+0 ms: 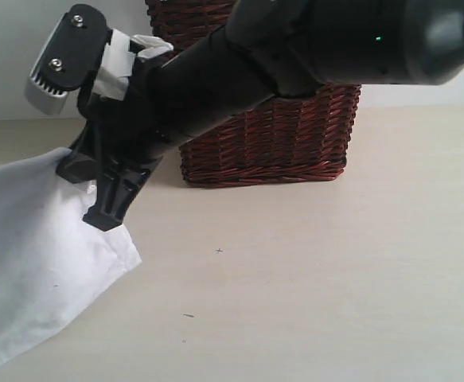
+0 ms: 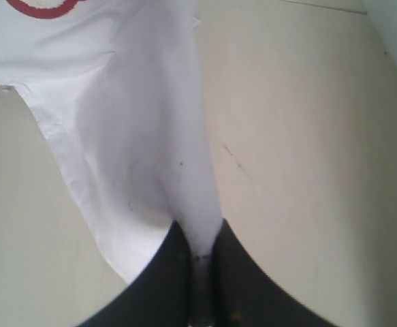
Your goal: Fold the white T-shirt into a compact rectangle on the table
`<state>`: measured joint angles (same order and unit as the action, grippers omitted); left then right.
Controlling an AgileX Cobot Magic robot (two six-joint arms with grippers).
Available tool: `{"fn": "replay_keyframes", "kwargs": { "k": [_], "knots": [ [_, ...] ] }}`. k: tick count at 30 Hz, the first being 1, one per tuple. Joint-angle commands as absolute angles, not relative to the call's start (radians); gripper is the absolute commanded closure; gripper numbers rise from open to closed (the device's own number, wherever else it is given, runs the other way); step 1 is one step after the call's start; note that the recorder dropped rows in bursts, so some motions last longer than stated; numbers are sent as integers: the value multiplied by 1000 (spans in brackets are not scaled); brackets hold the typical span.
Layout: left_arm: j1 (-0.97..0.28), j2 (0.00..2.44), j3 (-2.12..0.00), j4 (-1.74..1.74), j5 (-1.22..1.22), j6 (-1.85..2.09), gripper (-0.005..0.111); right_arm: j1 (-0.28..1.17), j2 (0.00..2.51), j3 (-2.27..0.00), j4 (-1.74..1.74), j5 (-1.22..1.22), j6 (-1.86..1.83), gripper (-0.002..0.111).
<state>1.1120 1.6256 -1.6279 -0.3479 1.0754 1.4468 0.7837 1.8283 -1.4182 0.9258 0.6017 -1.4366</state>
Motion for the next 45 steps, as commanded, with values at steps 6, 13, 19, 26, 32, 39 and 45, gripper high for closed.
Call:
{"fn": "replay_keyframes", "kwargs": {
  "k": [6,13,19,26,32,39,45],
  "knots": [
    [1179,1650,-1675,-425,670,1466,107,814,1893,-1506,931,626,-1408,108],
    [1200,1636,-1675,-456,671,1466,107,814,1903,-1514,925,638,-1400,108],
    [1239,1643,-1675,-513,667,1514,107,814,1926,-1559,930,638,-1400,108],
    [1278,1669,-1677,-545,651,1526,107,814,2008,-1673,956,685,-1400,108],
    [1271,1679,-1677,-576,649,1546,107,819,2037,-1778,922,681,-1384,108],
    [1262,1662,-1680,-648,689,1548,107,817,2033,-1857,661,701,-1177,108],
    [1180,1630,-1680,-643,779,1548,107,737,1969,-1849,373,921,-953,108]
  ]
}}
